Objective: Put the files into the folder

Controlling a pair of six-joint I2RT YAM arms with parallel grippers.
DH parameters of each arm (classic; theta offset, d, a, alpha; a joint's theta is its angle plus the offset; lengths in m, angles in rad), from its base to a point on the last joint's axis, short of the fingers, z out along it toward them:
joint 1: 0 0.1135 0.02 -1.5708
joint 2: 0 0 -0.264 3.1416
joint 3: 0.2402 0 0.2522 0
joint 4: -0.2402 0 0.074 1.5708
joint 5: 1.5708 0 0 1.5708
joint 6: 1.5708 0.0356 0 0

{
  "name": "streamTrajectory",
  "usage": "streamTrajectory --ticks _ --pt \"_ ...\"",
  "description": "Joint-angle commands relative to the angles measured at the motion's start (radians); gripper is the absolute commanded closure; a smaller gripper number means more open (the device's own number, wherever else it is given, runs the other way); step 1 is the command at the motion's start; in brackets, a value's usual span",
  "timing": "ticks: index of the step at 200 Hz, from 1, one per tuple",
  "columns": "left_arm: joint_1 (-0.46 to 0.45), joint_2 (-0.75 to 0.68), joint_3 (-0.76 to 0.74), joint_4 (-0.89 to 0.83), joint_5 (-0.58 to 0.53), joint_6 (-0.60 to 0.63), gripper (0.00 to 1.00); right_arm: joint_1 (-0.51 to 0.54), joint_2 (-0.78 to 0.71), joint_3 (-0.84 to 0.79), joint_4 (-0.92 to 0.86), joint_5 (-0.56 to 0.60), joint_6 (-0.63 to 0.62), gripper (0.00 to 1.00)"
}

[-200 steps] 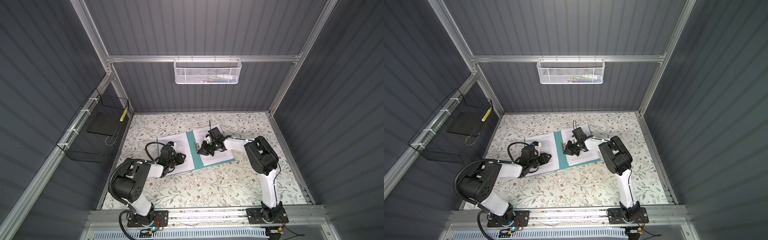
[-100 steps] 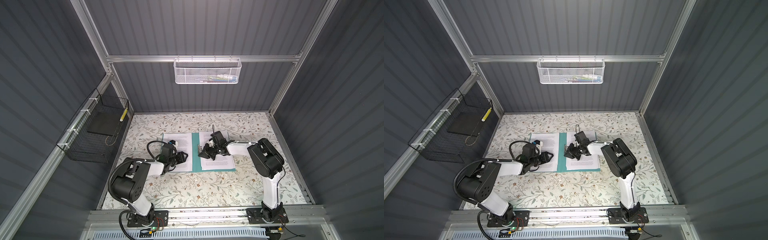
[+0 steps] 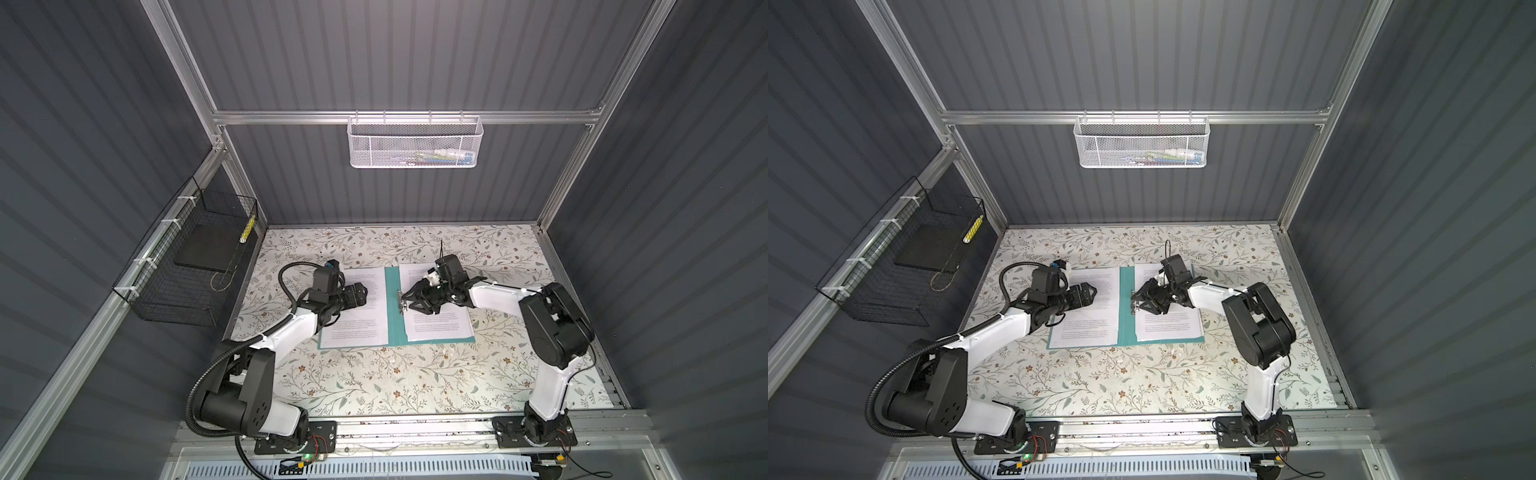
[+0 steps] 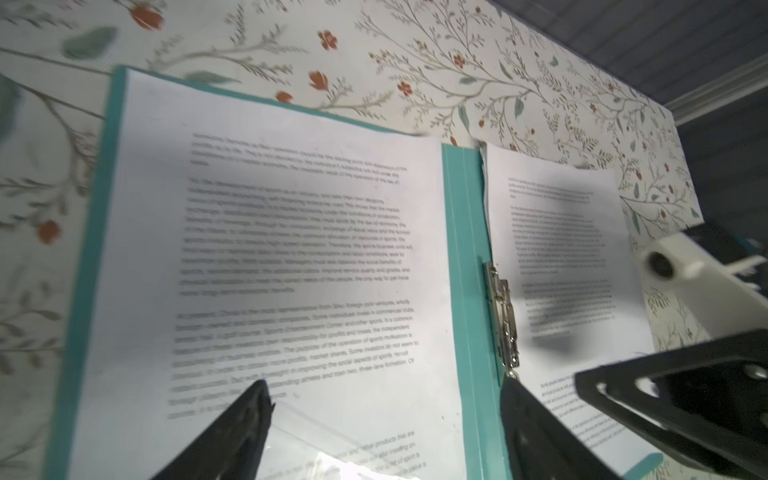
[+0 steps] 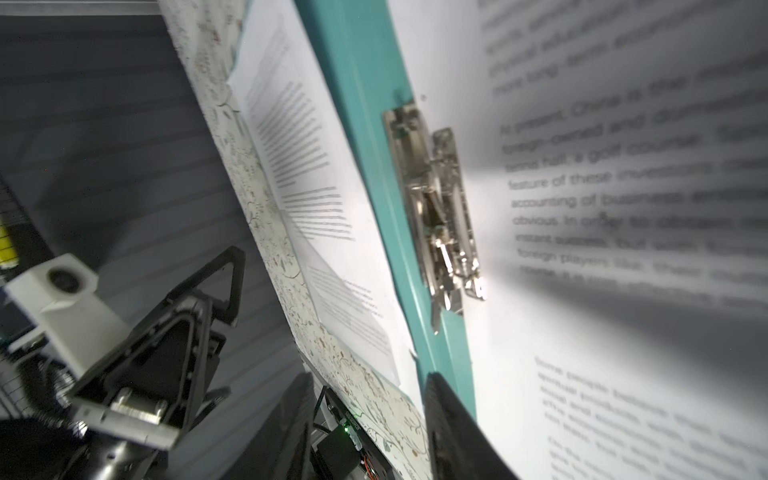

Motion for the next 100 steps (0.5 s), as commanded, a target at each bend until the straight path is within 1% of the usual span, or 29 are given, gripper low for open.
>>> streamTrajectory --ticks 1,10,28,41,47,63,71,82,100 --pt "0.066 -0.031 0.035 -0.126 -0.058 0.053 0.11 -0.072 -0.1 0.006 -0.166 0.059 -0.168 0.4" --pt "0.101 -0.033 0.041 -0.142 -0.059 0.057 0.09 -0.107 -0.129 0.013 -0.24 0.102 -0.24 0.37" --pt "0.17 -0.018 0.063 -0.187 -0.02 0.083 0.01 -0.168 -0.178 0.03 -0.384 0.211 -0.373 0.35" --pt "0.202 0.0 0.084 -0.234 -0.018 0.097 0.01 -0.202 -0.215 0.032 -0.453 0.302 -0.45 0.32" --pt "0.212 0.008 0.088 -0.25 -0.023 0.094 0.0 -0.215 -0.229 0.031 -0.476 0.381 -0.479 0.3" --pt "0.224 0.012 0.081 -0.26 -0.012 0.081 0.0 -0.243 -0.258 0.027 -0.509 0.493 -0.543 0.2" --pt "0.226 0.018 0.076 -0.265 -0.013 0.072 0.0 -0.255 -0.262 0.028 -0.523 0.536 -0.566 0.17" --pt "0.226 0.029 0.074 -0.276 -0.001 0.069 0.0 -0.271 -0.259 0.02 -0.52 0.565 -0.59 0.13" --pt "0.226 0.033 0.059 -0.28 0.013 0.062 0.0 -0.297 -0.238 0.01 -0.508 0.559 -0.608 0.1"
